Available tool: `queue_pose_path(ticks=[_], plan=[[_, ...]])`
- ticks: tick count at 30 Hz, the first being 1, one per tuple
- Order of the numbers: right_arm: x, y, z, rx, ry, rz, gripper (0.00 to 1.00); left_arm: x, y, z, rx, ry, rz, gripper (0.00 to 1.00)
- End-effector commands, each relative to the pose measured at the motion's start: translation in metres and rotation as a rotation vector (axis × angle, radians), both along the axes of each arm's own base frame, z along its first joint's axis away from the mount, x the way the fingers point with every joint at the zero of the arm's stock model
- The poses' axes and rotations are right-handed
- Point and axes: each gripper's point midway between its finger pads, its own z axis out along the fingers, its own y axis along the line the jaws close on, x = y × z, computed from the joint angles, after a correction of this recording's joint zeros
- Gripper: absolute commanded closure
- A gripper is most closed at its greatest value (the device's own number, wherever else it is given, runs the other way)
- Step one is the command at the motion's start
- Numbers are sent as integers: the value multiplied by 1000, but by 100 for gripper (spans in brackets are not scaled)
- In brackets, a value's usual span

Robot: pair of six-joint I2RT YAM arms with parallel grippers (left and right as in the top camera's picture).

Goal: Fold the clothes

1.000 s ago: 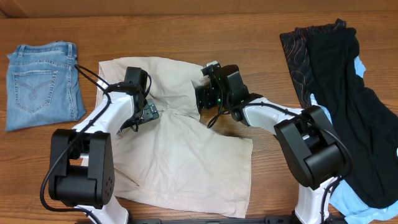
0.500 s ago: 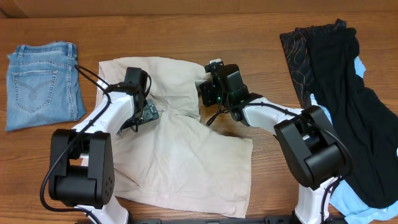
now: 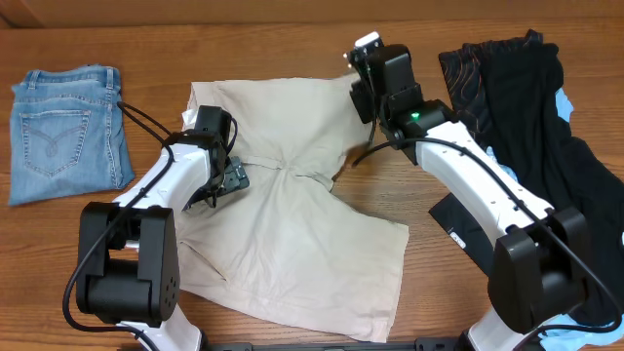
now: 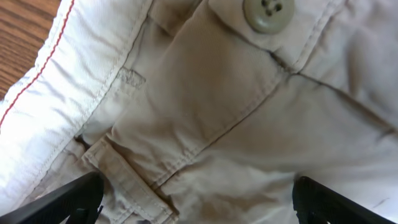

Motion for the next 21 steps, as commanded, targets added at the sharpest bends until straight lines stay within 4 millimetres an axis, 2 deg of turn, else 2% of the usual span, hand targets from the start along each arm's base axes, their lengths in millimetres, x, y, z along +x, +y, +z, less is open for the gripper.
queue_pose_path(ticks=[1,5,10,11,14,16,21], plan=[[-16,-23,-16,-43,98,-84,30,0,2,-3,1,11,3,0],[-45,-43,-41,-15,259,-184,29,1,2,-3,1,11,3,0],[-69,-30,-73,153,419,-103,29,1,2,-3,1,9,3,0],[-73,-26,-84,204,436,-80,30,1,2,-3,1,10,3,0],[-74,-15,-98,269,422,-21,30,1,2,-3,1,10,3,0],[-74,-15,-106,267,400,-8,30,1,2,-3,1,10,3,0],[-86,-19,-132,170,365,124,30,0,2,-3,1,12,3,0]])
